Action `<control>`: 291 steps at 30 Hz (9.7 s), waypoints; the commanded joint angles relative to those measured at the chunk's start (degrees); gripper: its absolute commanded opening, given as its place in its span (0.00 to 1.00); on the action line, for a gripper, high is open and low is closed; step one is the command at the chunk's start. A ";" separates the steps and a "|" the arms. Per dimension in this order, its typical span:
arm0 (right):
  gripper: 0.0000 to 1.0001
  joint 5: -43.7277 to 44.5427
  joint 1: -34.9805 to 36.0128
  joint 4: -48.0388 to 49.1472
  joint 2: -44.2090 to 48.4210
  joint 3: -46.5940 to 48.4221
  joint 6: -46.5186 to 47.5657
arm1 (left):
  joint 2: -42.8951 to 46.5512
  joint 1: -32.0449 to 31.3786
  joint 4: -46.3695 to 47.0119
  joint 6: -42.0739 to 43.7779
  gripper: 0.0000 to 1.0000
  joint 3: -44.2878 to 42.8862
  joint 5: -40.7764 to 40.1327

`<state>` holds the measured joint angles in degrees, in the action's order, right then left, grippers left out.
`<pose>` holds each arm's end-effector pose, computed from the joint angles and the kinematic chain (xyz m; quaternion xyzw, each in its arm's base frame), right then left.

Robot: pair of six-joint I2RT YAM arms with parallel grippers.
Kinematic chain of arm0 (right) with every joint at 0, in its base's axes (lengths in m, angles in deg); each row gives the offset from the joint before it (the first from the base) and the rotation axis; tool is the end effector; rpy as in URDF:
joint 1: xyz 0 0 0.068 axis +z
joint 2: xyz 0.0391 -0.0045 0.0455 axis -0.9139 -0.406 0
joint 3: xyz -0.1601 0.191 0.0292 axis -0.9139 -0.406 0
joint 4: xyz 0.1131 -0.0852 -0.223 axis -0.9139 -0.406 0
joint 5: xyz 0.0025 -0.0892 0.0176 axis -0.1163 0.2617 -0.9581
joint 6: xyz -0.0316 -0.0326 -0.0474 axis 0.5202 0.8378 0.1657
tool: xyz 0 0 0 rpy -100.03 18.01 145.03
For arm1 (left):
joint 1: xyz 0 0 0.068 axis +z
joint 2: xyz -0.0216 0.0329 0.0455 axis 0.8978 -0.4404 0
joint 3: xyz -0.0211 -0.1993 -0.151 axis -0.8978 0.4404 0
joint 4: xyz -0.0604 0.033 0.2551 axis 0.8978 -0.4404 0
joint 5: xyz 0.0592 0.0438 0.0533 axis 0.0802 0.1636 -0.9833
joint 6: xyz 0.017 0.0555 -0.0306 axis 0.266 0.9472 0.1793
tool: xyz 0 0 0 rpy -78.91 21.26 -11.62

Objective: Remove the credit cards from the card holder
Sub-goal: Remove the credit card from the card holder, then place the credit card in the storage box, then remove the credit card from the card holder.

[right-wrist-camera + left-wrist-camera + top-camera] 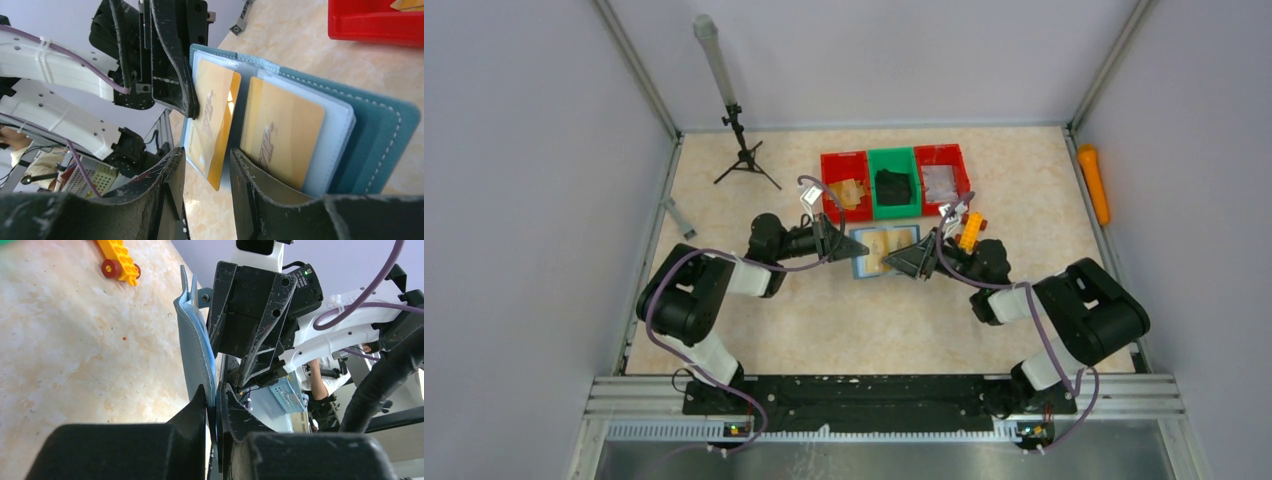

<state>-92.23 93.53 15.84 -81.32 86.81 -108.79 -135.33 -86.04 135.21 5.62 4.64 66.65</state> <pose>0.2266 0.1533 0.1539 -0.1026 0.6761 0.6086 0.4024 0.2723 -0.1574 0.1661 0.1347 0.6740 -0.6705 0.2794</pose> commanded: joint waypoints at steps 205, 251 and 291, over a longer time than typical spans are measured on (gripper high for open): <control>0.97 43.85 20.31 -59.35 12.61 32.94 38.45 | 45.95 6.35 -29.09 21.38 0.00 17.02 -31.96; 0.08 16.16 9.07 -10.33 20.13 -2.16 17.63 | 21.46 2.39 -3.30 10.80 0.08 9.77 -6.94; 0.00 21.59 9.08 -8.51 9.87 -0.33 8.94 | 21.76 -5.43 -30.33 25.08 0.32 2.59 -16.52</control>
<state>-68.51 102.97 1.18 -71.55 85.41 -98.06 -112.49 -90.46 98.54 32.26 9.87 46.35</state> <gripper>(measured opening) 0.044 0.298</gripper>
